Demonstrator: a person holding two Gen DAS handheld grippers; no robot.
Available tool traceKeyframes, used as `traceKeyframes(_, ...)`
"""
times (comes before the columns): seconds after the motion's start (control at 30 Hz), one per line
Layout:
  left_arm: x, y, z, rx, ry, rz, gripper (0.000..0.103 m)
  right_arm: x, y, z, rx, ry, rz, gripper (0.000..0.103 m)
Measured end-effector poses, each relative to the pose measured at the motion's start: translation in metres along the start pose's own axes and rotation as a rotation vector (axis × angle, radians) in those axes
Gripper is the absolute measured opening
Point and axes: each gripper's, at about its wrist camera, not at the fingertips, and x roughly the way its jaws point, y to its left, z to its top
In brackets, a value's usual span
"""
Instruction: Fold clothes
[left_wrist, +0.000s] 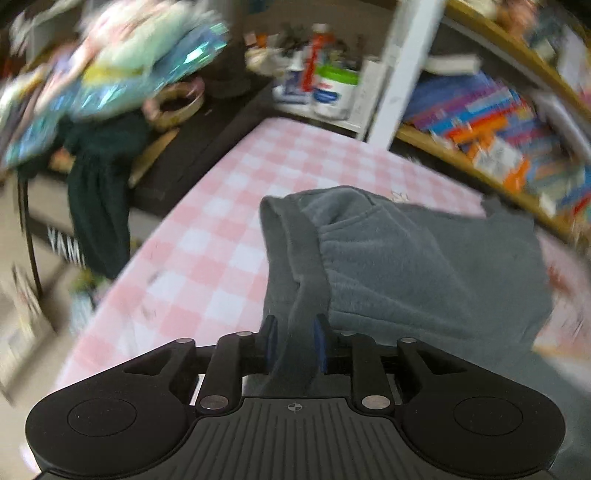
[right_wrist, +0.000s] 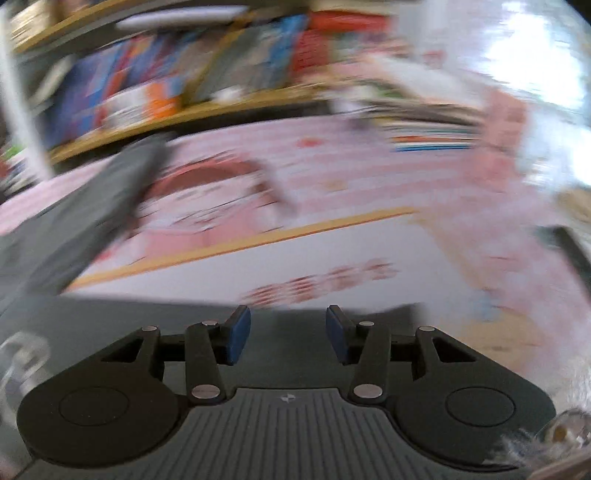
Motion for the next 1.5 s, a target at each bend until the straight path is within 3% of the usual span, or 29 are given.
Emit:
traceKeyframes(0.1,0.01,-0.012,0.001,0.1,0.017,0.012,0.03,0.007,0.03,-0.003,-0.143,0.026,0.073,0.043)
traceKeyframes(0.17,0.012,-0.012,0.001,0.081,0.014,-0.014,0.023,0.013,0.045,-0.006,-0.211,0.053,0.1,0.043)
traceKeyframes(0.2,0.009,-0.012,0.001,0.07,-0.005,-0.018,0.004,0.017,0.049,-0.007,-0.226,0.073,0.099,0.043)
traceKeyframes(0.33,-0.026,-0.012,0.004,0.073,-0.141,-0.069,0.001,0.03,0.055,-0.012,-0.241,0.131,0.099,0.044)
traceKeyframes(0.43,-0.052,0.0,0.005,0.007,-0.217,-0.072,0.001,0.03,0.052,-0.013,-0.224,0.132,0.112,0.045)
traceKeyframes(0.5,-0.044,0.013,0.0,-0.043,-0.181,-0.038,0.002,0.031,0.053,-0.014,-0.234,0.133,0.113,0.046)
traceKeyframes(0.6,0.0,0.03,-0.017,-0.101,-0.023,0.024,0.003,0.032,0.055,-0.014,-0.243,0.135,0.121,0.053)
traceKeyframes(0.8,-0.003,0.024,-0.013,-0.05,-0.025,0.082,0.009,0.034,0.058,-0.013,-0.261,0.138,0.138,0.055)
traceKeyframes(0.87,-0.019,0.025,-0.009,-0.067,-0.105,0.085,0.009,0.035,0.059,-0.013,-0.267,0.139,0.144,0.056)
traceKeyframes(0.93,-0.028,0.021,-0.003,-0.077,-0.141,0.031,0.009,0.036,0.06,-0.013,-0.27,0.14,0.148,0.057)
traceKeyframes(1.1,0.004,0.015,-0.005,-0.09,-0.007,0.009,0.005,0.039,0.063,-0.009,-0.278,0.144,0.154,0.06)
traceKeyframes(1.2,0.01,0.026,-0.011,-0.164,-0.008,0.015,0.005,0.038,0.064,-0.004,-0.282,0.128,0.16,0.059)
traceKeyframes(1.27,0.009,0.025,-0.007,-0.147,0.014,0.034,0.005,0.037,0.062,0.004,-0.261,0.104,0.178,0.059)
traceKeyframes(1.43,-0.01,0.012,0.005,-0.15,-0.1,-0.061,0.005,0.051,0.054,0.046,-0.114,0.057,0.232,0.06)
traceKeyframes(1.5,-0.005,-0.001,0.008,-0.105,-0.091,-0.08,0.006,0.065,0.053,0.07,-0.037,0.041,0.272,0.06)
